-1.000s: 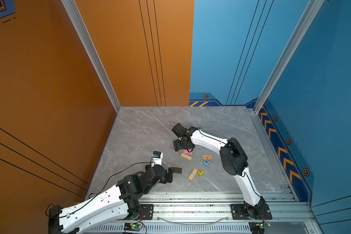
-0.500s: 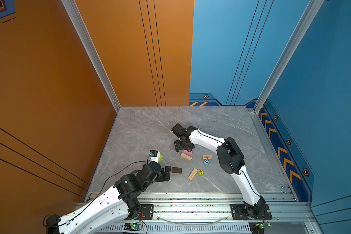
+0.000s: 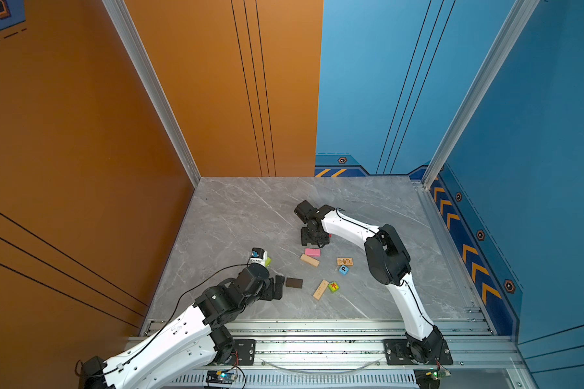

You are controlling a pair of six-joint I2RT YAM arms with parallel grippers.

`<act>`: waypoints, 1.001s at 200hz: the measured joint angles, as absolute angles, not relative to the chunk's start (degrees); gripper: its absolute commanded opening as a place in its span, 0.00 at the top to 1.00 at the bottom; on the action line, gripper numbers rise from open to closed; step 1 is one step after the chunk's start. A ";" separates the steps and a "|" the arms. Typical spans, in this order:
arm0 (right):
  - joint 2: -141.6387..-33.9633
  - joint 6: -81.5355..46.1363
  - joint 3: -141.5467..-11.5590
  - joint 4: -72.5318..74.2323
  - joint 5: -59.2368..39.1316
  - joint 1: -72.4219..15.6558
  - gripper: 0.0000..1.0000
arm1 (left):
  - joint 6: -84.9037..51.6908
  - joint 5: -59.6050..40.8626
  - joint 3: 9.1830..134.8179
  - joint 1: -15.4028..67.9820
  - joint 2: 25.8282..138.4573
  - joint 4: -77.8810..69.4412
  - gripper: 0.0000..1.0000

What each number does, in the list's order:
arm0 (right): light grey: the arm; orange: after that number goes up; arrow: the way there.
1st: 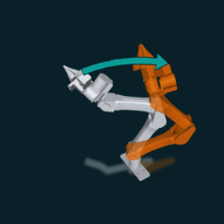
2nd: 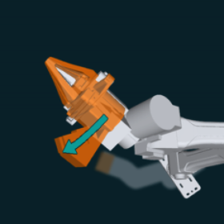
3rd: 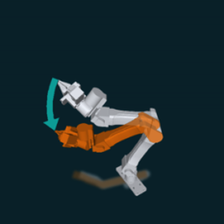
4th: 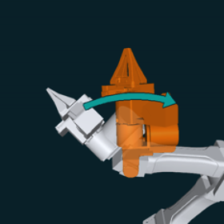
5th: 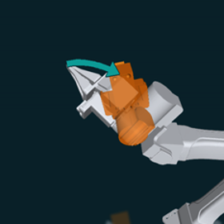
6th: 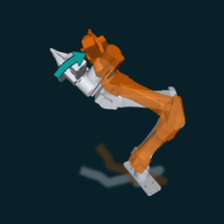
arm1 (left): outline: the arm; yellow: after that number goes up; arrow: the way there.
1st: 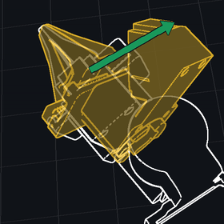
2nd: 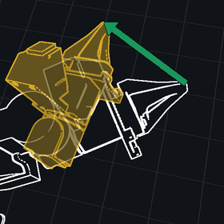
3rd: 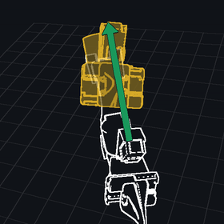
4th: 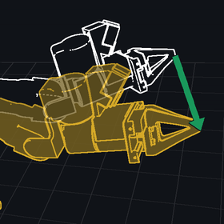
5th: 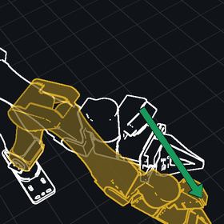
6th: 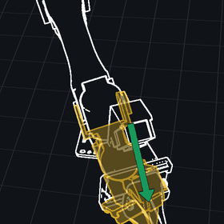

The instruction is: Build the wood block tower

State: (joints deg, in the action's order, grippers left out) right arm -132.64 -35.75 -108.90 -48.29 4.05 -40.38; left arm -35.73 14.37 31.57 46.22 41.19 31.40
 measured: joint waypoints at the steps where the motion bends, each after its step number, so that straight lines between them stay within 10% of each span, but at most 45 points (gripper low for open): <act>1: -132.64 -35.75 -108.84 -48.29 4.03 -40.36 0.26 | -35.70 14.26 31.59 46.15 41.25 31.33 0.02; 200: -133.91 -37.52 -115.22 -46.92 -5.45 -41.65 0.21 | -34.92 11.90 31.83 44.62 39.86 29.80 0.02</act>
